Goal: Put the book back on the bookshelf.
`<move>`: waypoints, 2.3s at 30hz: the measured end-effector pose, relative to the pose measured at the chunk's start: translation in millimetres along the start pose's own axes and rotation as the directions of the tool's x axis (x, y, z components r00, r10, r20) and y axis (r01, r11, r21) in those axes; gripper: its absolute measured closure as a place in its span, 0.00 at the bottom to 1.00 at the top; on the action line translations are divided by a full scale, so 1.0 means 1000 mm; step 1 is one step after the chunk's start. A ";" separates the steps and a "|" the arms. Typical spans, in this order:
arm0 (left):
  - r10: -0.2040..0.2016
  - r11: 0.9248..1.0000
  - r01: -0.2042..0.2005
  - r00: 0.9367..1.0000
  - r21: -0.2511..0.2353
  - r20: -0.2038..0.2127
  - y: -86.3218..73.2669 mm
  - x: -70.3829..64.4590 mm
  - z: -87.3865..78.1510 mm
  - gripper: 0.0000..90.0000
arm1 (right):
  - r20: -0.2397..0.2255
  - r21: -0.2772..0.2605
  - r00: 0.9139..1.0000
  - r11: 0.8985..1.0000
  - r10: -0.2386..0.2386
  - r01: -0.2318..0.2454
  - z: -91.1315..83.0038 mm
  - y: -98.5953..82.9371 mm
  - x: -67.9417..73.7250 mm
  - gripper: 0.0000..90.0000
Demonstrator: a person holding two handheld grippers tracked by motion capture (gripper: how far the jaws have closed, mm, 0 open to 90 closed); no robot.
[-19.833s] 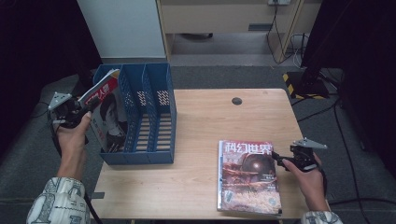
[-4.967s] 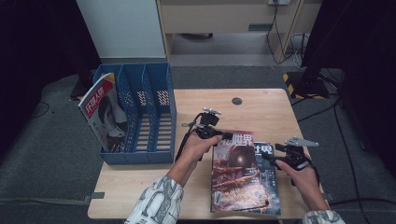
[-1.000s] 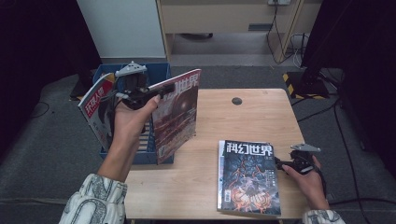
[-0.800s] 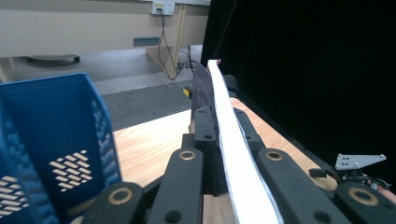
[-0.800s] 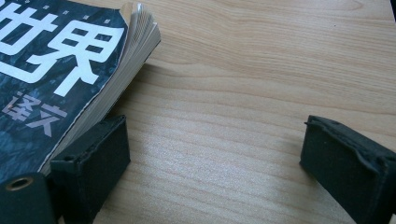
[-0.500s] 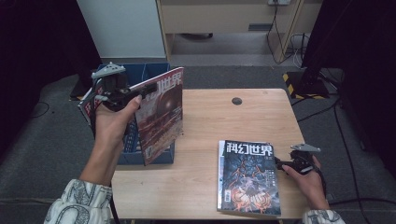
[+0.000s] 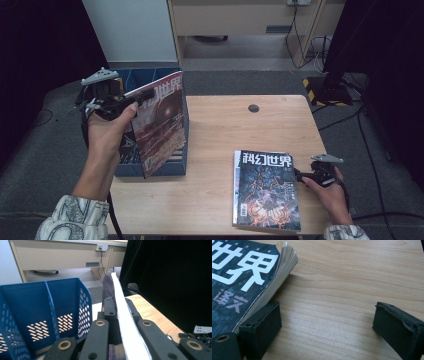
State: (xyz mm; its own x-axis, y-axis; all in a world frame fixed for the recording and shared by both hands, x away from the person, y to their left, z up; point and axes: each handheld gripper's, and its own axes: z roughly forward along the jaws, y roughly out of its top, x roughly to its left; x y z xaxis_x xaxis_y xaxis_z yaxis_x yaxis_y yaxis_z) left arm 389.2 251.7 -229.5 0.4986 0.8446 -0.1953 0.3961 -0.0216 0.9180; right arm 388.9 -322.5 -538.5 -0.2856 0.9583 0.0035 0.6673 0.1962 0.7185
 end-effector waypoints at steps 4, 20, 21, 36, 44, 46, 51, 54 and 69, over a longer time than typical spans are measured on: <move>-0.005 1.000 0.005 1.000 -0.004 -0.011 0.000 0.004 -0.004 0.93 | 0.000 0.000 1.000 1.000 0.000 0.000 0.000 0.000 0.000 0.09; -0.021 1.000 0.020 0.998 -0.012 -0.057 0.003 0.021 -0.020 0.93 | 0.003 -0.002 1.000 1.000 -0.001 0.001 0.000 0.000 0.000 0.09; -0.021 1.000 0.021 0.998 -0.013 -0.060 0.003 0.022 -0.020 0.93 | 0.004 -0.002 1.000 1.000 -0.001 0.001 0.000 0.000 0.000 0.09; -0.038 0.999 0.035 0.994 -0.029 -0.103 0.004 0.034 -0.034 0.93 | 0.005 -0.003 1.000 1.000 -0.002 0.002 0.000 0.000 0.000 0.09; -0.039 0.999 0.036 0.991 -0.025 -0.126 0.005 0.039 -0.035 0.93 | 0.005 -0.003 1.000 1.000 -0.002 0.002 0.000 0.000 0.000 0.09; -0.042 0.999 0.039 0.990 -0.025 -0.132 0.006 0.041 -0.034 0.93 | 0.005 -0.003 1.000 1.000 -0.002 0.002 0.000 0.000 0.000 0.09; -0.038 0.999 0.034 0.987 -0.028 -0.154 0.009 0.047 -0.033 0.93 | 0.005 -0.003 1.000 1.000 -0.002 0.002 0.000 0.000 0.000 0.09; -0.044 0.999 0.040 0.985 -0.027 -0.165 0.009 0.051 -0.033 0.93 | 0.005 -0.003 1.000 1.000 -0.002 0.002 0.000 0.000 0.000 0.09; -0.064 0.998 0.057 0.975 -0.041 -0.212 0.009 0.069 -0.023 0.93 | 0.006 -0.003 1.000 1.000 0.001 -0.001 0.000 0.000 0.001 0.10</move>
State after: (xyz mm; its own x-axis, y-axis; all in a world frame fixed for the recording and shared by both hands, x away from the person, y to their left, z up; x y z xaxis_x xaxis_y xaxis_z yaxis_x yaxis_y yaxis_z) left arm 409.2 321.9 -226.5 0.2976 0.9382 -0.1766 0.3917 0.0486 0.9188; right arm 388.3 -322.0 -538.7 -0.2812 0.9596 -0.0001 0.6657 0.1952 0.7203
